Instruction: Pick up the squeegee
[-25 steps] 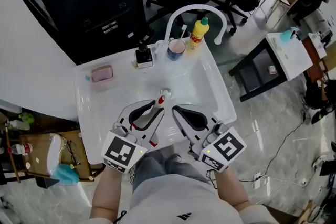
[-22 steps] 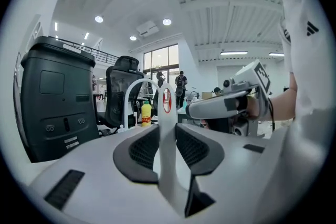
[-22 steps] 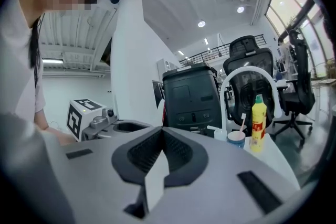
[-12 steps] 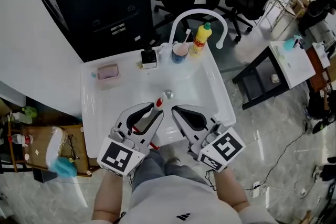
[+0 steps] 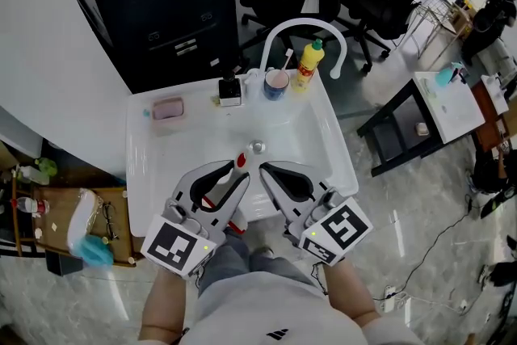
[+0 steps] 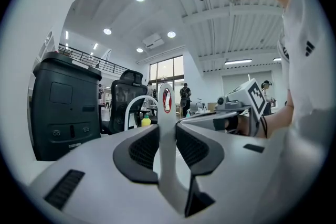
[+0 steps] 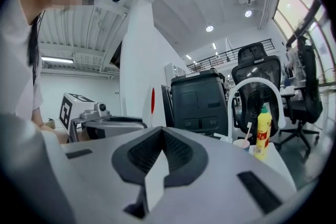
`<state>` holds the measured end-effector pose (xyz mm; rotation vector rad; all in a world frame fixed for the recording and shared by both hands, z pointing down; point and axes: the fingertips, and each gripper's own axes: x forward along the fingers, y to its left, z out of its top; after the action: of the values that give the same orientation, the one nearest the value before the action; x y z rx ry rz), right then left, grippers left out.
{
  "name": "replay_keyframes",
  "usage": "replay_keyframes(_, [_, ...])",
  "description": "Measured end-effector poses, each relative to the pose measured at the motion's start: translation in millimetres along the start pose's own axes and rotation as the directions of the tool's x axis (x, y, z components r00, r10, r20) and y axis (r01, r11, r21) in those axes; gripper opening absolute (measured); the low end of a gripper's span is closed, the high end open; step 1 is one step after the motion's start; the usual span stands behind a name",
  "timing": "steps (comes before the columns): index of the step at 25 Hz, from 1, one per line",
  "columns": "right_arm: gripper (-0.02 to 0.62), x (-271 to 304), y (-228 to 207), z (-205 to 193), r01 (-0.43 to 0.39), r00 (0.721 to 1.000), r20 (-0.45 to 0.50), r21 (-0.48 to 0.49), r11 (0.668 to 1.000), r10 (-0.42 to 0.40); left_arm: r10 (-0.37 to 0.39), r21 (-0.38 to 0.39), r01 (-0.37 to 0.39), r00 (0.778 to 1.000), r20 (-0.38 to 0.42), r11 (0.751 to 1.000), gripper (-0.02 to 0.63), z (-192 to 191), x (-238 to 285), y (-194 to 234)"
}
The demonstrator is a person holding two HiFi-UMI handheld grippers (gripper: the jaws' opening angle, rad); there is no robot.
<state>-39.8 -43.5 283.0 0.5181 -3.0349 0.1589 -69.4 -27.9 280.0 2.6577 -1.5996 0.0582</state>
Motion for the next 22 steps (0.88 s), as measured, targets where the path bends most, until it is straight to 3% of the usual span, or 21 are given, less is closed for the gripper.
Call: replay_keyframes(22, [0.008, -11, 12, 8, -0.008, 1.0, 0.007, -0.033, 0.999, 0.009, -0.004, 0.016, 0.004, 0.999, 0.044, 1.0, 0.112, 14, -8, -10])
